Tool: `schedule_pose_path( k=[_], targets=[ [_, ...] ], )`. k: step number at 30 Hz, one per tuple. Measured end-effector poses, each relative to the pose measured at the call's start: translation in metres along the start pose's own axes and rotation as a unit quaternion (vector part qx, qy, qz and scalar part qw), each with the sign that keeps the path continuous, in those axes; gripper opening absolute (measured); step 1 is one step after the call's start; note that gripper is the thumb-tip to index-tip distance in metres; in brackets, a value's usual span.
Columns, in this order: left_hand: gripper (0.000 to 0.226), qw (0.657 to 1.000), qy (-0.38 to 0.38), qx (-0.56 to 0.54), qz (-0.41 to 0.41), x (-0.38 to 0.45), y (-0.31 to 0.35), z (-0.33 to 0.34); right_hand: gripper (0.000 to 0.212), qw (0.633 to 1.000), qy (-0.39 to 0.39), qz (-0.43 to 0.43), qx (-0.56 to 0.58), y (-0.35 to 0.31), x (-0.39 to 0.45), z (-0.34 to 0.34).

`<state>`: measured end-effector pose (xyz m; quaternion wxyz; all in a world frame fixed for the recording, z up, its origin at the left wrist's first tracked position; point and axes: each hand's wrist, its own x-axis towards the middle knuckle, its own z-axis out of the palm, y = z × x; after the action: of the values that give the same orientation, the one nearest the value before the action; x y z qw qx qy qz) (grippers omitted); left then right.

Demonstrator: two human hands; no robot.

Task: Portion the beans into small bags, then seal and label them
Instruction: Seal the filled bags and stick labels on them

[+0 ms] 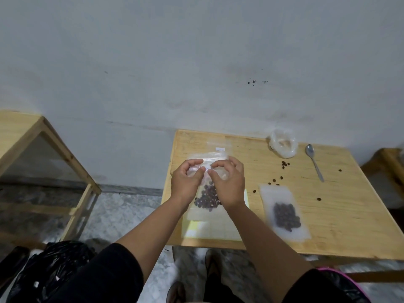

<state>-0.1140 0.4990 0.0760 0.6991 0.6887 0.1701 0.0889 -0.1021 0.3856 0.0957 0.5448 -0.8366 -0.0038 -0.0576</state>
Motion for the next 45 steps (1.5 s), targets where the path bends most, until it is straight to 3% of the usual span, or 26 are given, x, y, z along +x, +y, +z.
schedule_pose_path(
  k=[7, 15, 21, 25, 32, 38, 45],
  targets=[
    [0.010, 0.999, -0.018, 0.034, 0.003, 0.022, 0.005, 0.026, 0.014, 0.987, -0.015, 0.096, 0.128, 0.011, 0.042, -0.011],
    [0.015, 0.997, 0.033, 0.073, -0.020, 0.069, -0.002, 0.062, 0.013, 0.991, -0.018, 0.098, 0.093, 0.036, 0.100, -0.013],
    [0.020, 0.991, 0.098, 0.075, -0.049, 0.112, -0.010, 0.082, 0.014, 0.990, -0.108, 0.083, 0.021, 0.079, 0.120, -0.025],
    [0.016, 0.986, 0.050, 0.139, -0.076, 0.133, -0.022, 0.088, 0.011, 0.987, -0.069, 0.141, 0.034, 0.100, 0.130, -0.024],
    [0.042, 0.956, 0.000, 0.277, -0.096, 0.140, -0.042, 0.096, 0.007, 0.979, -0.048, 0.199, -0.016, 0.118, 0.162, -0.005],
    [0.042, 0.937, -0.007, 0.335, -0.104, 0.149, -0.056, 0.098, 0.013, 0.979, -0.080, 0.151, -0.114, 0.131, 0.169, 0.004],
    [0.045, 0.904, -0.044, 0.421, -0.051, 0.142, -0.060, 0.096, 0.025, 0.962, -0.103, -0.007, -0.253, 0.133, 0.156, 0.002]
  ],
)
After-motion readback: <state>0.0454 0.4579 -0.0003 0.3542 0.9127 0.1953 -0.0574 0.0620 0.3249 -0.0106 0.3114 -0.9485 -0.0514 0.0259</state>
